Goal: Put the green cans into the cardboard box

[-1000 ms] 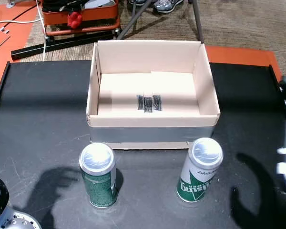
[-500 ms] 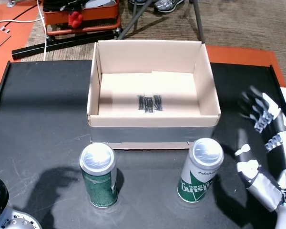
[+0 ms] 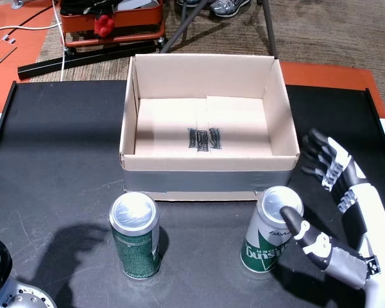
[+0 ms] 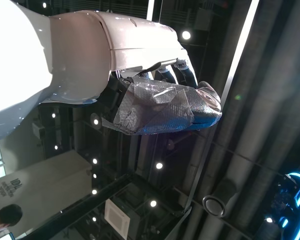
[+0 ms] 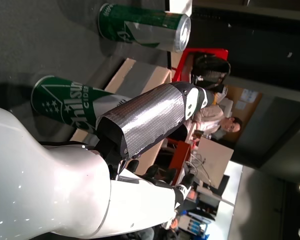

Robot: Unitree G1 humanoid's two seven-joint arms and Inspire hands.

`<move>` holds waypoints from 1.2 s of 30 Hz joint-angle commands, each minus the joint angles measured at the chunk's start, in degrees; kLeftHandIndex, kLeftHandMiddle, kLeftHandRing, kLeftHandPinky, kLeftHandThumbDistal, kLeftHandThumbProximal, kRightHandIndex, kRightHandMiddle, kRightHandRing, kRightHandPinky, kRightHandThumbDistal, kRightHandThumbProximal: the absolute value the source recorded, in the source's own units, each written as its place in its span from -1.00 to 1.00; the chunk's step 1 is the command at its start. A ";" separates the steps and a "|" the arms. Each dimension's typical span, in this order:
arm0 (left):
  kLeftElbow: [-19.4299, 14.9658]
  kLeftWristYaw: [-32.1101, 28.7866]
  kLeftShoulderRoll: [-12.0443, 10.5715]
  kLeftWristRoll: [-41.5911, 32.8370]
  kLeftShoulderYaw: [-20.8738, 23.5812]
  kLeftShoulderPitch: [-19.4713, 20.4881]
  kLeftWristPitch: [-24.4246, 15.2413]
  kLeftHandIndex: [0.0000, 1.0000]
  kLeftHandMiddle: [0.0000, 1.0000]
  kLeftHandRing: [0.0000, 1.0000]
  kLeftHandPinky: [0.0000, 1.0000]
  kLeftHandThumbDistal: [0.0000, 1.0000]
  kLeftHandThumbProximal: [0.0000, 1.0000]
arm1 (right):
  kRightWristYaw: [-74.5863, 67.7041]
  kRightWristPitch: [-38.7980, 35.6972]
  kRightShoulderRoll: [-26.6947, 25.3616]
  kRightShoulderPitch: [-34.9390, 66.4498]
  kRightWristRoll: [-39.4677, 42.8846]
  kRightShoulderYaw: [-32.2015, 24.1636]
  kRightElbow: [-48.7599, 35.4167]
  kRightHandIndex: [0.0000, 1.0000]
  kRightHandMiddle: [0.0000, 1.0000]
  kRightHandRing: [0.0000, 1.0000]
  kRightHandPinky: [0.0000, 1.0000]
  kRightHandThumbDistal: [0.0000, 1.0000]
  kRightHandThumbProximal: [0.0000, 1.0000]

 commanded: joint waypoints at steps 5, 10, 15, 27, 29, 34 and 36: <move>0.60 0.24 -5.90 0.93 -1.10 4.06 -0.43 0.29 0.45 0.64 0.68 -0.83 0.60 | 1.12 3.44 -1.05 -0.71 -0.70 0.84 0.50 0.92 0.99 1.00 0.99 1.00 -0.26; 0.58 0.03 -6.00 0.64 -1.13 4.02 -0.34 0.28 0.45 0.64 0.69 -0.83 0.61 | 1.78 6.35 -0.99 -0.35 -0.11 1.20 -0.32 0.94 1.00 1.00 1.00 1.00 -0.26; 0.75 -0.52 -5.93 0.03 -1.02 3.89 -0.01 0.29 0.44 0.64 0.69 -0.83 0.61 | 1.45 6.83 -0.62 -0.31 -0.22 1.29 -0.36 0.92 0.96 0.98 1.00 1.00 -0.28; -0.10 -0.07 -6.27 0.16 -1.57 4.41 0.48 0.30 0.45 0.64 0.67 -0.85 0.54 | -1.30 5.22 1.74 -2.51 -0.37 0.80 3.89 0.76 0.76 0.80 0.86 1.00 -0.43; -0.44 -0.09 -6.11 -0.09 -1.83 4.75 1.32 0.32 0.46 0.65 0.67 -0.88 0.49 | -2.56 4.31 2.22 -2.72 -1.18 0.64 4.12 0.71 0.71 0.76 0.83 1.00 -0.44; -0.29 0.11 -6.24 0.36 -1.75 4.62 1.12 0.31 0.44 0.64 0.67 -0.84 0.56 | -4.53 3.22 2.68 -3.73 -2.47 0.87 5.34 0.66 0.67 0.72 0.79 1.00 -0.45; 0.14 -0.13 -6.29 0.36 -1.54 4.31 0.70 0.30 0.44 0.64 0.68 -0.85 0.60 | -4.89 3.10 2.48 -4.31 -3.04 1.07 6.03 0.67 0.67 0.72 0.80 1.00 -0.43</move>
